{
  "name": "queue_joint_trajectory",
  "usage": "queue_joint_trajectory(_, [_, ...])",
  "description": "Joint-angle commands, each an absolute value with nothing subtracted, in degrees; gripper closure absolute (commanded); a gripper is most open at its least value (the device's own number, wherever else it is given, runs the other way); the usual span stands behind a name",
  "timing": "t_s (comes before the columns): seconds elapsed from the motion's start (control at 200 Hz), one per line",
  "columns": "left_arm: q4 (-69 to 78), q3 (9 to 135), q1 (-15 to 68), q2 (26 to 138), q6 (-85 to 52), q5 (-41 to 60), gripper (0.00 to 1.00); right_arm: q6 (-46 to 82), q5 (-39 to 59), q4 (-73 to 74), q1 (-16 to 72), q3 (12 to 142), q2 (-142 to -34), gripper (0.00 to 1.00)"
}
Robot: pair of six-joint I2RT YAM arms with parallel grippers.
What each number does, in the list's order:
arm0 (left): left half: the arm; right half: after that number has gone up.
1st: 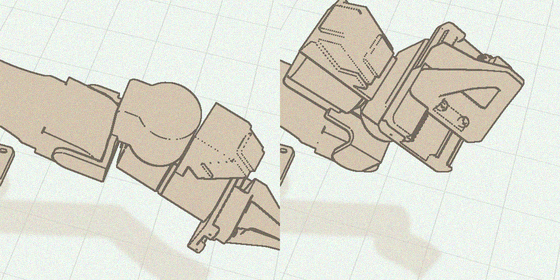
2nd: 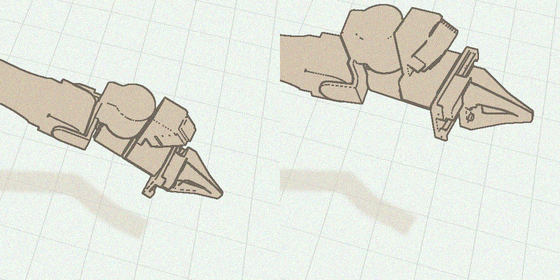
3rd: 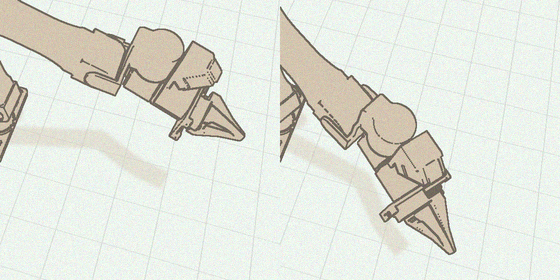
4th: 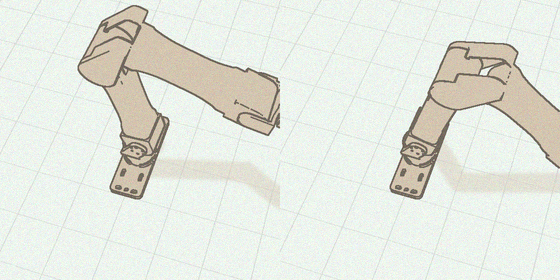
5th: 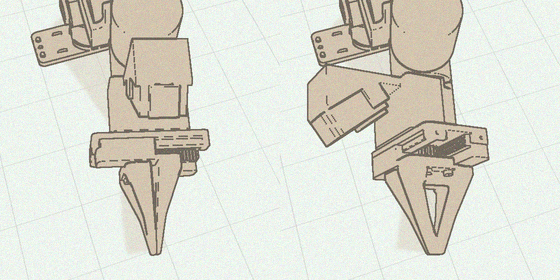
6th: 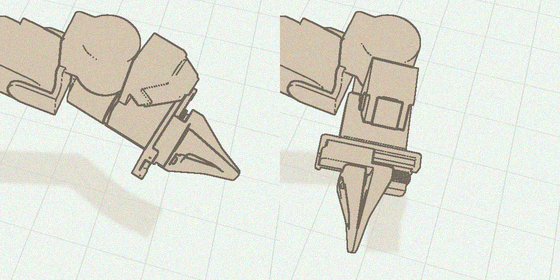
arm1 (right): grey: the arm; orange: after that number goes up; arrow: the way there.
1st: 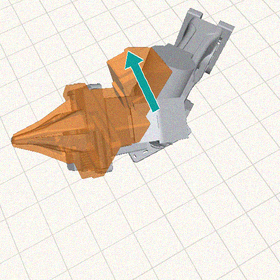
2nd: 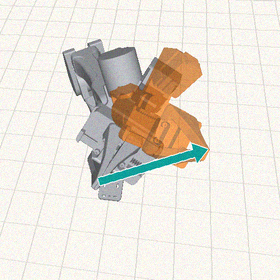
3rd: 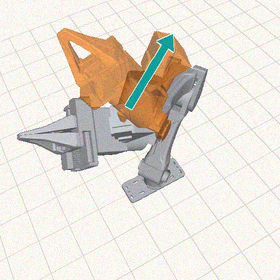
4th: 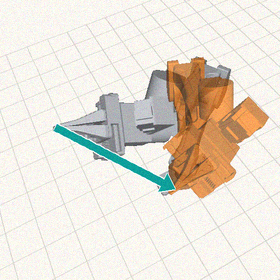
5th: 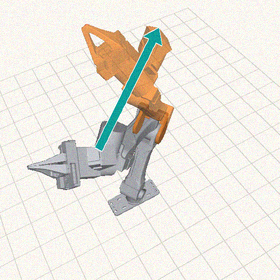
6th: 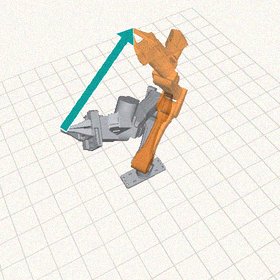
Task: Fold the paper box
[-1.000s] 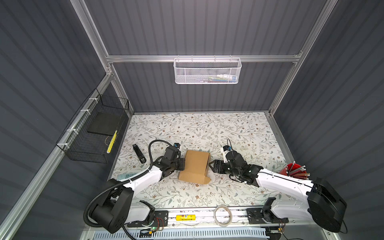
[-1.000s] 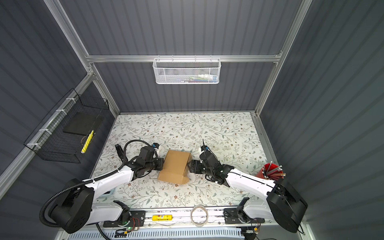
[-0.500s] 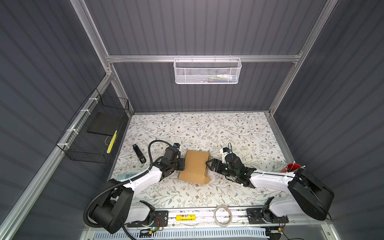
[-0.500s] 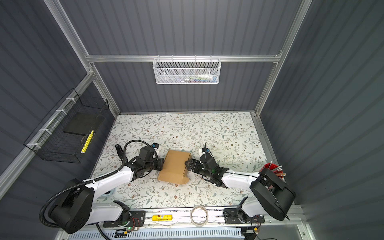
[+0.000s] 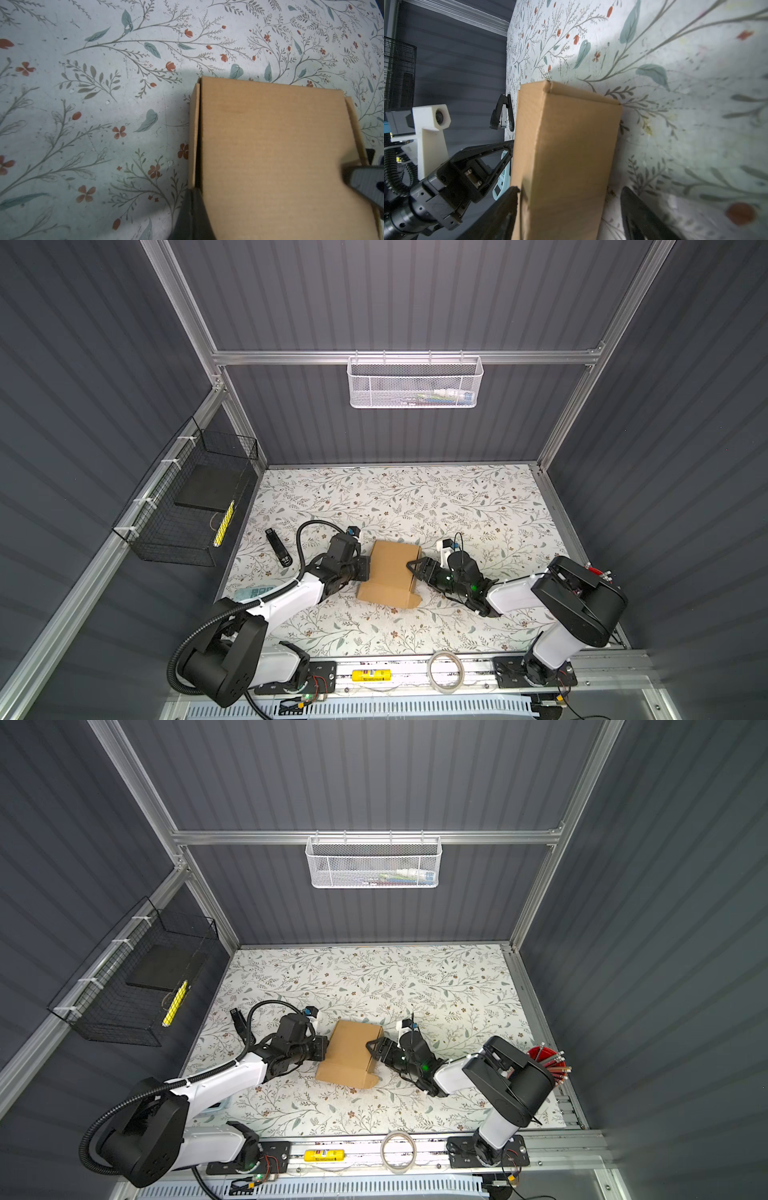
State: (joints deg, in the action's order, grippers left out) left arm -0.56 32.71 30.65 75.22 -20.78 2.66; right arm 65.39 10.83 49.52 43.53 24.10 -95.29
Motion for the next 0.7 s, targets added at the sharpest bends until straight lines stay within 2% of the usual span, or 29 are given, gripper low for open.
queue_joint_trajectory(0.0, [-2.7,31.7,30.4,75.1,-21.1,3.6,1.0,68.0,13.0,57.1,43.3,23.9,-97.9,0.24])
queue_joint_trajectory(0.4, [-1.9,33.1,30.5,76.9,-20.6,4.8,1.0,71.1,15.8,64.7,43.3,25.7,-104.1,0.28])
queue_joint_trajectory(0.695, [-1.4,34.7,30.5,79.3,-20.1,5.8,1.0,71.5,16.5,65.8,43.6,26.5,-104.8,0.3])
